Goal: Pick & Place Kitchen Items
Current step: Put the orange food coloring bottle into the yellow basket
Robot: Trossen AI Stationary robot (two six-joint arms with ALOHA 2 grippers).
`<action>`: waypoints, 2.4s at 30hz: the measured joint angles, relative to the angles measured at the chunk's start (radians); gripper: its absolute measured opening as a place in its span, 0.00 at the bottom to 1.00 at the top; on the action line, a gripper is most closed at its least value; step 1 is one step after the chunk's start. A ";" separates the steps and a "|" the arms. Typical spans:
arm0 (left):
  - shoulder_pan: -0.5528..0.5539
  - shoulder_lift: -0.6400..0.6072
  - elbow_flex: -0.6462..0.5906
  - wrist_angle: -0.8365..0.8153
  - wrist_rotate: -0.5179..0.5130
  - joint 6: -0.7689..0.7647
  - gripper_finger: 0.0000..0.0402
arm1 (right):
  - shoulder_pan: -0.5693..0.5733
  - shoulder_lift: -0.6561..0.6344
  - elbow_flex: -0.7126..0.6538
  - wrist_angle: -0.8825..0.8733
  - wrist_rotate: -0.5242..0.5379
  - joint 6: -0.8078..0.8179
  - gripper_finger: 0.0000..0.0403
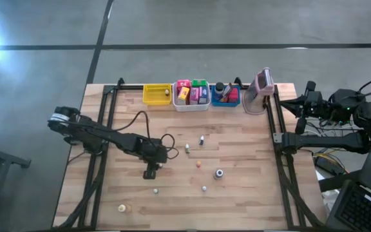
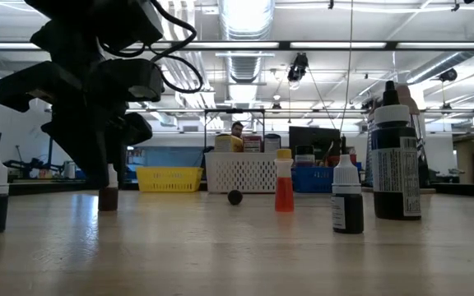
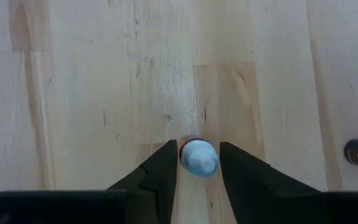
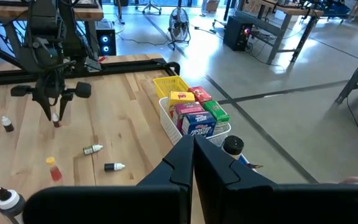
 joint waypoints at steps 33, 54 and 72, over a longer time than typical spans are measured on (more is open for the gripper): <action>0.257 -0.278 0.001 -0.126 -0.118 0.011 0.22 | 0.000 0.000 0.000 0.000 0.000 -0.001 0.02; 1.007 -0.051 0.383 -0.150 0.154 0.305 0.22 | 0.000 0.000 0.000 0.000 0.000 0.000 0.02; 1.063 0.251 0.405 -0.082 0.074 0.460 0.22 | 0.000 0.000 0.000 0.000 0.000 0.000 0.02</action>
